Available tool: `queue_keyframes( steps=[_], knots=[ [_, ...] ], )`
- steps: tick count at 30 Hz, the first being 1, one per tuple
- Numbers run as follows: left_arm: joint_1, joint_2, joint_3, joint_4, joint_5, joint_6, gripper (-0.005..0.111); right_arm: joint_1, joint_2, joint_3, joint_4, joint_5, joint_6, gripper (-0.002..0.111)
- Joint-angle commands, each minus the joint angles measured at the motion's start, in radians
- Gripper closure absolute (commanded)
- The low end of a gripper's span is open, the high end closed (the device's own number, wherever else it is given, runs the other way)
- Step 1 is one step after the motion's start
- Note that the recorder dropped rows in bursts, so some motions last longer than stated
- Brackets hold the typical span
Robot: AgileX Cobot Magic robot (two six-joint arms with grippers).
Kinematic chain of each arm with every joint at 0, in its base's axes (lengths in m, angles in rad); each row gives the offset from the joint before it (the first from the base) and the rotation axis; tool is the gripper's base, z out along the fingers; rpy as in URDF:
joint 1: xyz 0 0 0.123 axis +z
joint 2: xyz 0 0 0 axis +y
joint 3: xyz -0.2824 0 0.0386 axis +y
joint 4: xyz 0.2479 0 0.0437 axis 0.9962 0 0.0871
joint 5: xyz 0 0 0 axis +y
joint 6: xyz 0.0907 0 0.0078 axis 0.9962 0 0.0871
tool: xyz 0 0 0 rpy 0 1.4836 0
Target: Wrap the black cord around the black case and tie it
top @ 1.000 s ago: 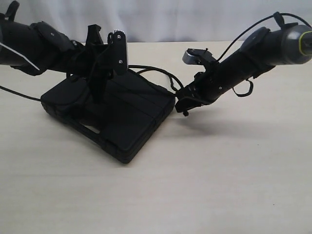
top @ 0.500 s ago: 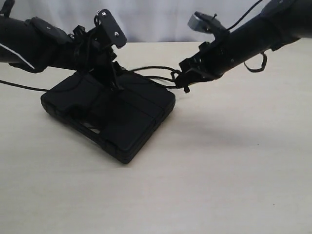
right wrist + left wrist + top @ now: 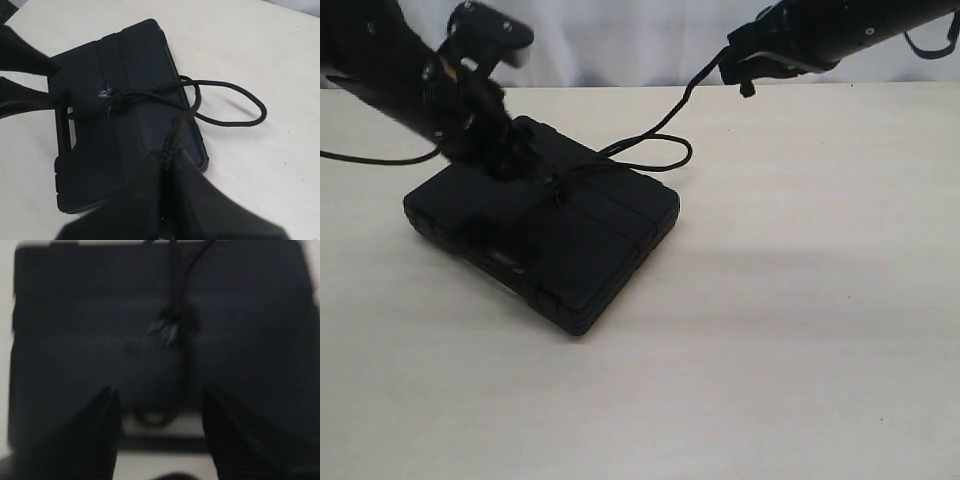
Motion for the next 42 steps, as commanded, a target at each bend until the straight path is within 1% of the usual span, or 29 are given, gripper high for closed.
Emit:
queue_keyframes(
  steps=[1, 4, 6, 8, 12, 18, 22, 25, 27, 32, 34, 37, 39, 40, 42],
  knots=[
    [-0.002, 0.007, -0.006, 0.286, 0.273, -0.420, 0.060, 0.000, -0.010, 0.003, -0.018, 0.022, 0.007, 0.104],
    [-0.002, 0.007, 0.005, 0.164, 0.297, -0.438, 0.060, 0.000, -0.010, 0.003, -0.018, 0.038, 0.007, 0.104],
    [-0.002, 0.007, 0.027, 0.095, 0.254, -0.449, 0.060, 0.000, -0.010, 0.003, -0.018, 0.060, 0.007, 0.104],
    [-0.002, 0.007, 0.063, 0.051, 0.182, -0.516, 0.060, 0.000, -0.010, 0.003, -0.018, 0.087, 0.007, 0.104],
    [-0.002, 0.007, 0.130, 0.051, 0.073, -0.646, 0.059, 0.000, -0.010, 0.003, -0.018, 0.123, 0.007, 0.104],
    [-0.002, 0.007, 0.207, 0.051, -0.036, -0.727, 0.059, 0.000, -0.010, 0.003, -0.018, 0.156, 0.007, 0.104],
    [-0.002, 0.014, 0.264, 0.051, -0.179, -0.785, 0.059, 0.002, -0.010, 0.003, -0.018, 0.158, 0.007, 0.104],
    [-0.002, 0.053, 0.269, 0.051, -0.207, -0.793, 0.059, 0.002, -0.010, 0.003, -0.018, 0.158, 0.007, 0.104],
    [-0.002, 0.095, 0.269, 0.051, -0.234, -0.831, 0.059, 0.002, -0.010, 0.003, -0.018, 0.158, 0.007, 0.104],
    [-0.002, 0.183, 0.269, 0.051, -0.325, -0.864, 0.059, 0.002, -0.010, 0.003, -0.018, 0.158, 0.007, 0.104],
    [-0.002, 0.202, 0.269, 0.051, -0.341, -0.864, 0.059, 0.002, -0.010, 0.003, -0.018, 0.158, 0.007, 0.104],
    [0.006, 0.213, 0.261, 0.154, -0.349, -0.860, 0.060, 0.002, -0.010, 0.003, -0.018, 0.158, 0.010, 0.104],
    [0.018, 0.211, 0.251, 0.190, -0.332, -0.857, 0.061, 0.000, -0.010, 0.003, -0.027, 0.155, 0.028, 0.104],
    [0.029, 0.206, 0.240, 0.197, -0.313, -0.854, 0.063, -0.002, -0.014, 0.003, -0.041, 0.147, 0.038, 0.104],
    [0.052, 0.193, 0.220, 0.199, -0.279, -0.848, 0.074, -0.015, -0.026, 0.003, -0.061, 0.126, 0.058, 0.104]
  ],
)
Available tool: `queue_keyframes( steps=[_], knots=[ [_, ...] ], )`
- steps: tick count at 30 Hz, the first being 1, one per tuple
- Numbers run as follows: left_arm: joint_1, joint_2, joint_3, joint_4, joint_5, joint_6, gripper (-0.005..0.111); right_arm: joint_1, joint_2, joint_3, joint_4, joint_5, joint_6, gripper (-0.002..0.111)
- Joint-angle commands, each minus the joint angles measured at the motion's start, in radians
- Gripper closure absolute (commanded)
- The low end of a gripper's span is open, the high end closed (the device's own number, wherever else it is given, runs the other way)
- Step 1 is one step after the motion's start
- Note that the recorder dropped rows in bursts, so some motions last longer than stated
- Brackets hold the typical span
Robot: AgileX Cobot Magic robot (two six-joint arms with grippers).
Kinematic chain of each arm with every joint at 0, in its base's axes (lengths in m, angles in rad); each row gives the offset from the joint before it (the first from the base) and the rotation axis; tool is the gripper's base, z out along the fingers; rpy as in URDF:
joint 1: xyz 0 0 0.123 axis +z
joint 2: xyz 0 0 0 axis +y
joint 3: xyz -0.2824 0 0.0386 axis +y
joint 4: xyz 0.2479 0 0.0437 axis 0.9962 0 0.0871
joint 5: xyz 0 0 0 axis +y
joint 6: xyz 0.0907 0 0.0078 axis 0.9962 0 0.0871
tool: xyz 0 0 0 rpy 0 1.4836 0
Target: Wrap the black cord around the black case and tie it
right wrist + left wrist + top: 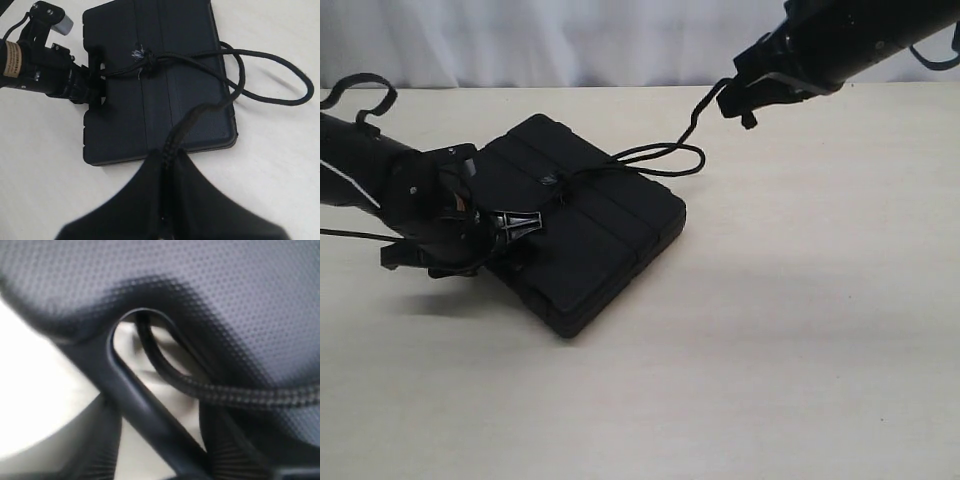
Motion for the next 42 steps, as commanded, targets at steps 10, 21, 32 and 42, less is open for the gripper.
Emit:
queue_keyframes(
  steps=[10, 21, 32, 42],
  knots=[
    [0.185, -0.119, -0.061, 0.062, 0.088, 0.107, 0.107, -0.271, -0.154, 0.002, -0.026, -0.043, 0.053, 0.104],
    [0.303, -0.213, -0.061, 0.063, 0.087, 0.173, 0.107, -0.579, -0.169, 0.072, -0.062, -0.080, 0.067, 0.104],
    [0.303, -0.213, -0.061, 0.059, 0.083, 0.258, 0.107, -0.642, -0.073, 0.282, 0.066, -0.281, -0.150, 0.104],
    [0.303, -0.213, -0.059, 0.059, 0.087, 0.260, 0.107, 0.034, 0.011, 0.222, -0.142, -0.360, -0.269, 0.064]
  ],
)
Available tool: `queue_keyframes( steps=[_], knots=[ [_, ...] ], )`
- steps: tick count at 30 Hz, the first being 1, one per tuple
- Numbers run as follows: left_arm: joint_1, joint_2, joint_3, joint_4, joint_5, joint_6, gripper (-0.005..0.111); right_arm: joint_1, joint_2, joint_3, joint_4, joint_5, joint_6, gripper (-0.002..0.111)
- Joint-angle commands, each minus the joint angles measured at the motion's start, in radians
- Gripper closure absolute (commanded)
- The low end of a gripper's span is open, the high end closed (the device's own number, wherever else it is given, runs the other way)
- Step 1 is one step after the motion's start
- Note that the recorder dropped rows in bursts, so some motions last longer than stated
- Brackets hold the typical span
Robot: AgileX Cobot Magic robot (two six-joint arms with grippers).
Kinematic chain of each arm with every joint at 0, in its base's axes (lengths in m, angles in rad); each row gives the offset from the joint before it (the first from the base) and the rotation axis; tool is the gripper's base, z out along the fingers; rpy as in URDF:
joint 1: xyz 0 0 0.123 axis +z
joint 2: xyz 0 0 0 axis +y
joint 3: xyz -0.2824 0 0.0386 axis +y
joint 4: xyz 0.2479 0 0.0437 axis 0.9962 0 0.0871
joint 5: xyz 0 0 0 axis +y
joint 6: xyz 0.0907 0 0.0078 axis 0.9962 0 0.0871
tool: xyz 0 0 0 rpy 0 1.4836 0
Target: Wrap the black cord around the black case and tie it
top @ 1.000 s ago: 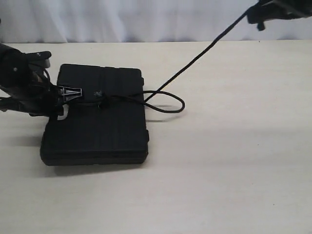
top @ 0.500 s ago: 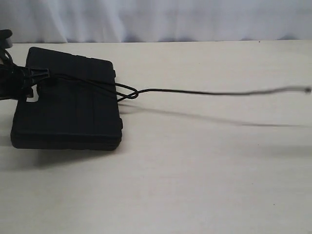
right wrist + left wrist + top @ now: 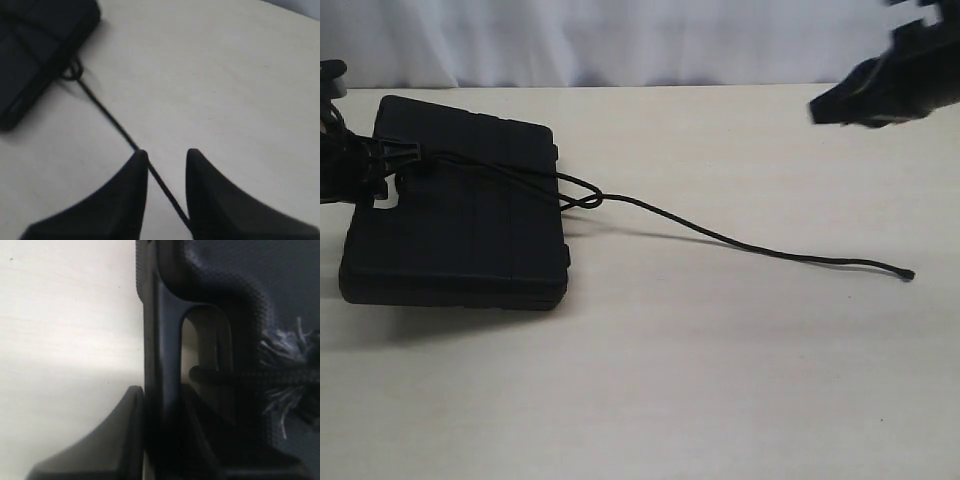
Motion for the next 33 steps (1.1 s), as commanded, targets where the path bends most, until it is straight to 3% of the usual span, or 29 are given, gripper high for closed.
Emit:
queue_keyframes(
  steps=[1, 5, 7, 13, 25, 29, 33],
  knots=[
    [0.001, -0.024, -0.011, -0.007, -0.043, 0.007, 0.107, 0.294, 0.086, -0.004, -0.335, -0.211, 0.254, 0.061],
    [0.001, -0.024, -0.011, -0.007, -0.040, 0.007, 0.107, 0.485, 0.247, -0.129, -0.807, -0.189, 0.635, 0.059],
    [0.001, -0.024, -0.011, -0.007, -0.040, 0.007, 0.107, 0.543, 0.313, -0.175, -0.930, -0.179, 0.673, 0.059],
    [0.001, -0.024, -0.011, -0.007, -0.040, 0.007, 0.107, 0.638, 0.425, -0.211, -1.084, -0.301, 0.680, 0.059],
    [0.001, -0.024, -0.009, -0.005, -0.066, 0.007, 0.107, 0.640, 0.507, -0.211, -1.087, -0.524, 0.722, 0.061],
    [0.001, -0.024, -0.009, -0.005, -0.063, 0.007, 0.107, 0.640, 0.545, -0.211, -1.091, -0.542, 0.727, 0.072],
    [0.001, -0.024, -0.009, -0.005, -0.066, 0.007, 0.107, 0.640, 0.537, -0.211, -1.091, -0.541, 0.747, 0.105]
  ],
)
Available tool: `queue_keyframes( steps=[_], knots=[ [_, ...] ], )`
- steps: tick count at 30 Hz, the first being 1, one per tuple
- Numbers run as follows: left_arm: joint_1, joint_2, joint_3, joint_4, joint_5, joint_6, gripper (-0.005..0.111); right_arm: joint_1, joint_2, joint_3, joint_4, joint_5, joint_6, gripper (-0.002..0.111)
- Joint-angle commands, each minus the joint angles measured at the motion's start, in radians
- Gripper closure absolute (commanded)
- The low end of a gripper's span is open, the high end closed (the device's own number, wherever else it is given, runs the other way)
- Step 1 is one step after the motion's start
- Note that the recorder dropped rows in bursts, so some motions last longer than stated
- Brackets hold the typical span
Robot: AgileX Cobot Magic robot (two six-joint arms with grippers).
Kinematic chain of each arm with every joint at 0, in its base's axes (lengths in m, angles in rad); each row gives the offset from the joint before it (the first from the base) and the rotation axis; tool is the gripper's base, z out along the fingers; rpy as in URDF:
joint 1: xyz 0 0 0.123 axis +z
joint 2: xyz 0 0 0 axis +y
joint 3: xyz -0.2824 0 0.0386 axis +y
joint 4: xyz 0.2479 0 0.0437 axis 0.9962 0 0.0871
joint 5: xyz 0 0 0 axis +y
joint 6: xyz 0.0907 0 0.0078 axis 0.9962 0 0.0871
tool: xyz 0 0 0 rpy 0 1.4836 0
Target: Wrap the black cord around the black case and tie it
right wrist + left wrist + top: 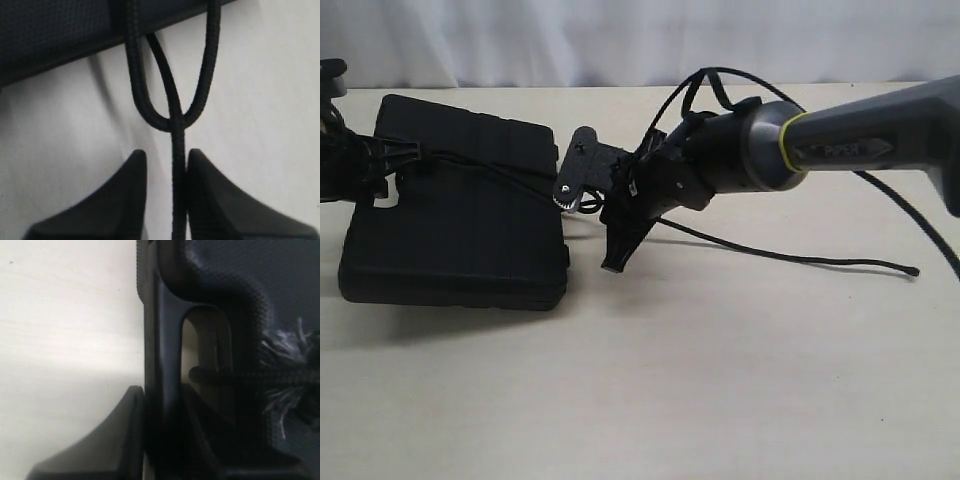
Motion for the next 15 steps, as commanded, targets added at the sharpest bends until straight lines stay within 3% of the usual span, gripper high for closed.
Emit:
queue_keyframes(
  steps=[1, 10, 15],
  knots=[
    [0.001, -0.024, -0.009, -0.004, -0.058, 0.002, 0.107, -0.002, -0.015, -0.003, -0.007, -0.008, 0.029, 0.104],
    [0.001, -0.024, -0.009, 0.001, -0.053, 0.002, 0.107, -0.057, -0.107, -0.003, -0.007, 0.091, 0.098, 0.104],
    [0.001, -0.024, -0.009, 0.014, -0.047, 0.002, 0.107, -0.096, -0.142, -0.003, -0.080, 0.130, 0.231, 0.104]
  ],
)
